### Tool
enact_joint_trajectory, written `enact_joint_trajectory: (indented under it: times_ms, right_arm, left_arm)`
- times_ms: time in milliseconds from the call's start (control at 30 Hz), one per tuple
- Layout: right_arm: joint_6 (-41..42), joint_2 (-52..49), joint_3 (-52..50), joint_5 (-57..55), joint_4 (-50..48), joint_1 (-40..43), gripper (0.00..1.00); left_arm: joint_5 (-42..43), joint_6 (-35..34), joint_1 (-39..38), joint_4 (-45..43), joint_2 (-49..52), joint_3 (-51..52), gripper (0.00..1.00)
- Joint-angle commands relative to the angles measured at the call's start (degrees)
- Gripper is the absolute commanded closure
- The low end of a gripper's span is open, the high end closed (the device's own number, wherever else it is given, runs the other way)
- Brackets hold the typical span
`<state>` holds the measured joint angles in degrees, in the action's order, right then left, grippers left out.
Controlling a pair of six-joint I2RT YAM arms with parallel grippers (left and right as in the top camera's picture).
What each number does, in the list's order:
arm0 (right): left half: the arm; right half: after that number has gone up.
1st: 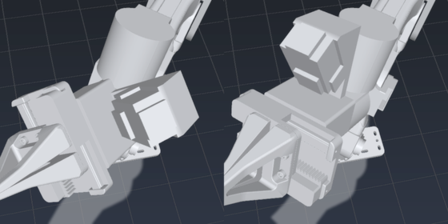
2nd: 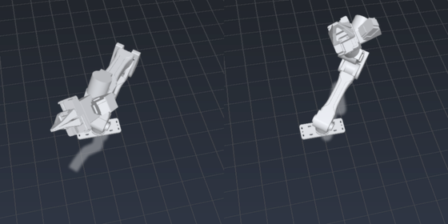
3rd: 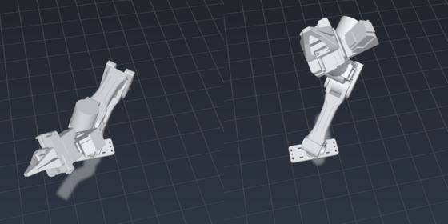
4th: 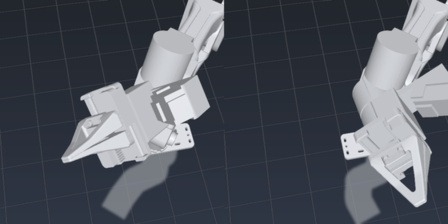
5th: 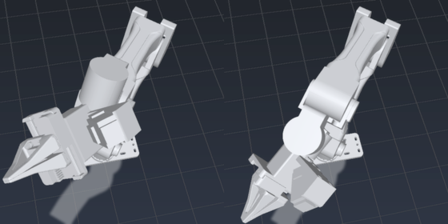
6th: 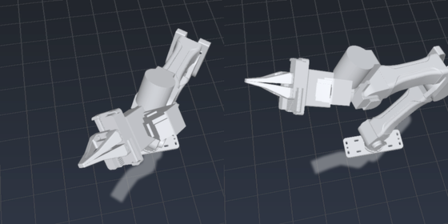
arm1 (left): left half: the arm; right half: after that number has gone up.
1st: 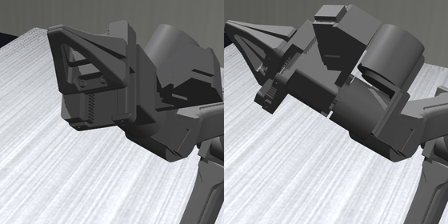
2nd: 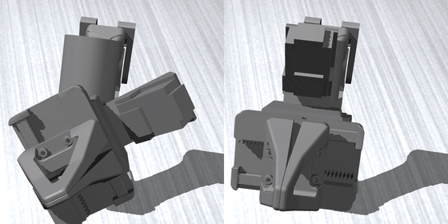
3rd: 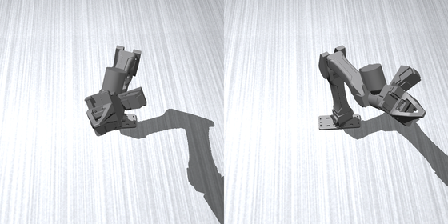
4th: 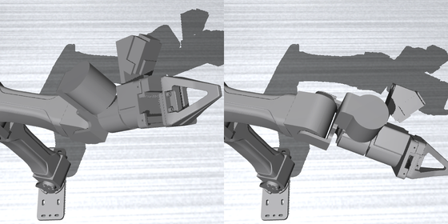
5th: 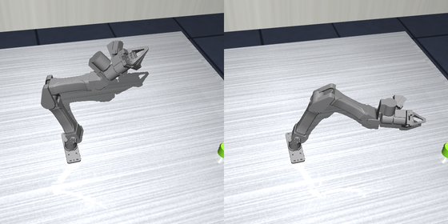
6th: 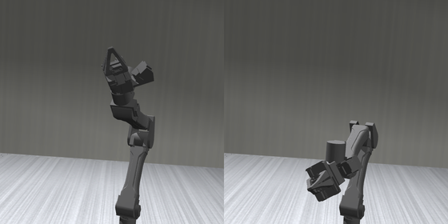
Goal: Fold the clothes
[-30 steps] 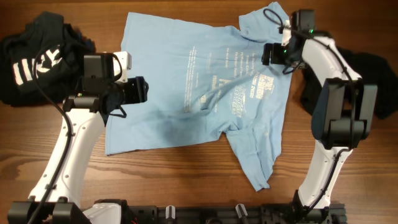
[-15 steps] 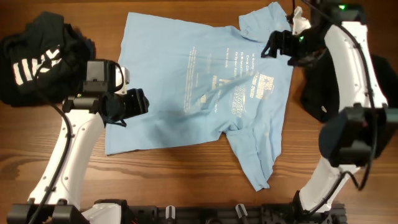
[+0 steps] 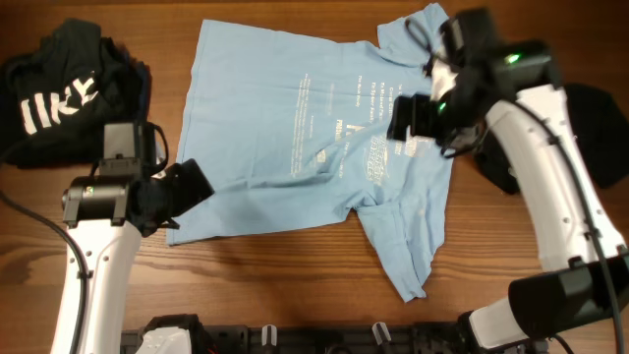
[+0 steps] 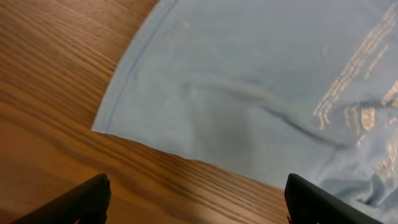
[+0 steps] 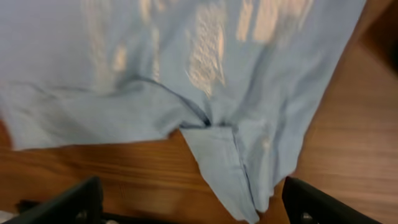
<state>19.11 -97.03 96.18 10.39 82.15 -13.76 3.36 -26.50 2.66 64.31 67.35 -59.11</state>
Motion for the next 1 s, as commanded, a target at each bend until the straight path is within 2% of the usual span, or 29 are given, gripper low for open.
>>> enact_joint_trajectory:
  times_ms: [0, 67, 233, 300, 467, 567, 800, 967]
  right_arm:
    - [5.4, -0.6, -11.0, -2.0, -3.4, -1.6, 0.08]
    - [5.5, -0.6, -17.6, -0.2, -7.3, -2.6, 0.08]
    - [5.3, -0.6, -26.8, 1.8, -17.5, -4.3, 0.11]
    - [4.9, -0.6, -29.3, 2.6, -21.3, -4.8, 0.14]
    - [4.9, -0.6, -34.7, 2.5, -29.5, -5.1, 0.30]
    - [4.9, -0.6, -37.5, 2.5, -33.4, -5.1, 0.34]
    - [4.8, -0.6, -41.5, 1.2, -41.0, -5.1, 0.35]
    - [3.3, -0.6, -42.2, 1.0, -42.5, -5.1, 0.36]
  left_arm:
    - [-1.5, -1.4, 2.5, 0.2, 0.5, 0.7, 0.13]
    - [-1.5, -1.4, 3.5, 0.2, 0.7, 1.6, 0.16]
    - [-1.5, -1.4, 3.9, 0.2, 0.9, 4.6, 0.21]
    - [-1.5, -1.4, 3.9, -0.2, 1.2, 5.8, 0.24]
    - [-1.5, -2.5, 3.9, -2.8, 2.2, 10.0, 0.30]
    - [-1.5, -2.7, 3.9, -5.2, 3.0, 12.5, 0.33]
    - [-2.0, -2.7, 3.9, -9.1, 3.9, 14.9, 0.36]
    - [-4.2, -2.7, 3.9, -9.1, 3.9, 15.0, 0.36]
